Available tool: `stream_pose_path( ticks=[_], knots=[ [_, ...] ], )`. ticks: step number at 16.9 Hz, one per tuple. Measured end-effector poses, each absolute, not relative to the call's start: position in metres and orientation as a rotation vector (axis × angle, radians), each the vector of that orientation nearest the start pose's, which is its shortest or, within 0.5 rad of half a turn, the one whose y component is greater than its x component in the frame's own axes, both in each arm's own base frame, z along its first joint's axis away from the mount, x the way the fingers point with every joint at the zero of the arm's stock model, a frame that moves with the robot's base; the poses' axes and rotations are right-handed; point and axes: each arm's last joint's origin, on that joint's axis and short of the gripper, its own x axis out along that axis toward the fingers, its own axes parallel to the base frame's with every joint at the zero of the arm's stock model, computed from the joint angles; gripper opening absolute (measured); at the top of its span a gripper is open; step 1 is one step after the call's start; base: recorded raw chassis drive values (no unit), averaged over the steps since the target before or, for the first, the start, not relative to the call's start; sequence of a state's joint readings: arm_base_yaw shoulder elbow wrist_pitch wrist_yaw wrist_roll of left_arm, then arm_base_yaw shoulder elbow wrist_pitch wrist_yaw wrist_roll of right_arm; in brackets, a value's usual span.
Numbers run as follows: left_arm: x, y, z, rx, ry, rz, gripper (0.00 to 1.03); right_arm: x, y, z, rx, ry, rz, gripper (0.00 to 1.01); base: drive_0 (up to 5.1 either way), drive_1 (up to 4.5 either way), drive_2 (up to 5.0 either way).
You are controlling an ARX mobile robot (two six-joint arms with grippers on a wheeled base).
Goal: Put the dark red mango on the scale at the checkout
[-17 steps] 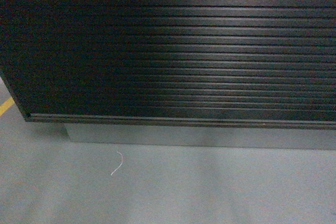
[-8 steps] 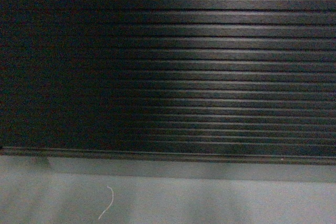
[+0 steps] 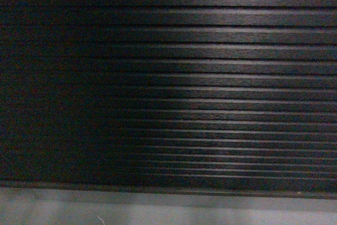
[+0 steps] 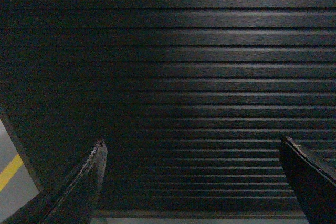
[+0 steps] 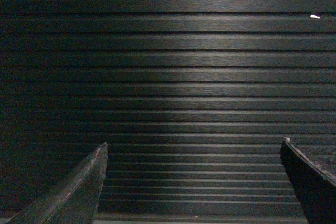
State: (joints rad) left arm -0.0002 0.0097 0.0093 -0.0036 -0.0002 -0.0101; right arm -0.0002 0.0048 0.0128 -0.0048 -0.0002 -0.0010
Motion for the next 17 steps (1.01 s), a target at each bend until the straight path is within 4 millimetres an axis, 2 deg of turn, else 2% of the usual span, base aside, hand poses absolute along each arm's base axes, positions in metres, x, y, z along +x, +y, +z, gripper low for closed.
stream_pose_path(
  ticks=[17],
  knots=[
    [0.0977, 0.0, 0.1655, -0.01, 0.005, 0.0, 0.98, 0.0972, 0.0, 0.167, -0.001, -0.002, 0.0, 0.98, 0.0, 0.0, 0.0]
  ],
)
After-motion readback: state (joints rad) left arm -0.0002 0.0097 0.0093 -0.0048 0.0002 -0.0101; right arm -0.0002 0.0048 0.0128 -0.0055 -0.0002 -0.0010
